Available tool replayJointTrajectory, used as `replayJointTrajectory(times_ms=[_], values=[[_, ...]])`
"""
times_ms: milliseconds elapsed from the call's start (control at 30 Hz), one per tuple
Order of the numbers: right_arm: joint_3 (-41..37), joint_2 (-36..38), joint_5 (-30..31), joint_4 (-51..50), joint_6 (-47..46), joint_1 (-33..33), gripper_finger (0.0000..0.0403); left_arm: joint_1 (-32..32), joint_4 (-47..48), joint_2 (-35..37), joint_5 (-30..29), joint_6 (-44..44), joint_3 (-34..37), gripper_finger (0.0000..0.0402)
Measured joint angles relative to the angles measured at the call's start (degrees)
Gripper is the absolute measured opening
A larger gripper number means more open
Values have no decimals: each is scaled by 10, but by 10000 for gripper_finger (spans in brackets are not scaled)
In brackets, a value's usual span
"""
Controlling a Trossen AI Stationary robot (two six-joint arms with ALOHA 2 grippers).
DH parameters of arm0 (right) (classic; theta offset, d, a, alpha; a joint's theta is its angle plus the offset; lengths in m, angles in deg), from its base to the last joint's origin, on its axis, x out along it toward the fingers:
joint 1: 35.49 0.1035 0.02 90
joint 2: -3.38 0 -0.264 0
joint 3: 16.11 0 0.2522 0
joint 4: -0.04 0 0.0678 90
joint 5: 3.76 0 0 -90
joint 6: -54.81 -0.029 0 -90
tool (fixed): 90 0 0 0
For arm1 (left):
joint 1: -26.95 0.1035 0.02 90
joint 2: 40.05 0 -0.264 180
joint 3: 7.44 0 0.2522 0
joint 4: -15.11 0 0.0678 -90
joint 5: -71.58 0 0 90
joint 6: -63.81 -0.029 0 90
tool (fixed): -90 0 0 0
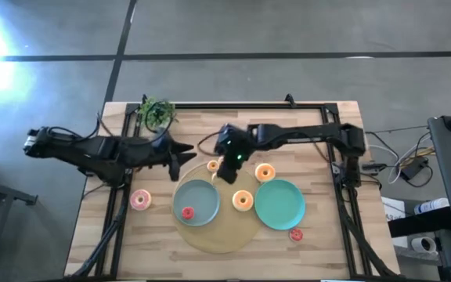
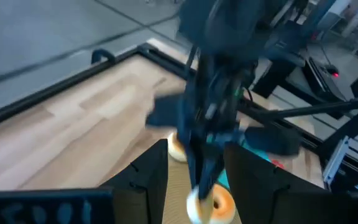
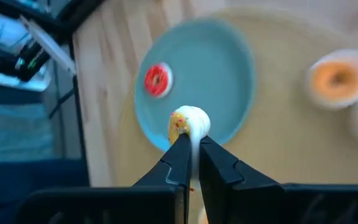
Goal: Pick & Place donuts
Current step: Put the small yellow donut on the blue plate
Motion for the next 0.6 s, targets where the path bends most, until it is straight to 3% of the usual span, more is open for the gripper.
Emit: replayJointTrajectory(times_ms=[167,333,600], values=[[31,-73,-24,11,-32,27,13,-52,4,4,-54,4,0,130],[79,-138,-61,53,-68,49,13,-70,5,3,-61,20,0,130],[144,-221,-69,50,-88,78,13,-82,12,3,-59,21,0,130]])
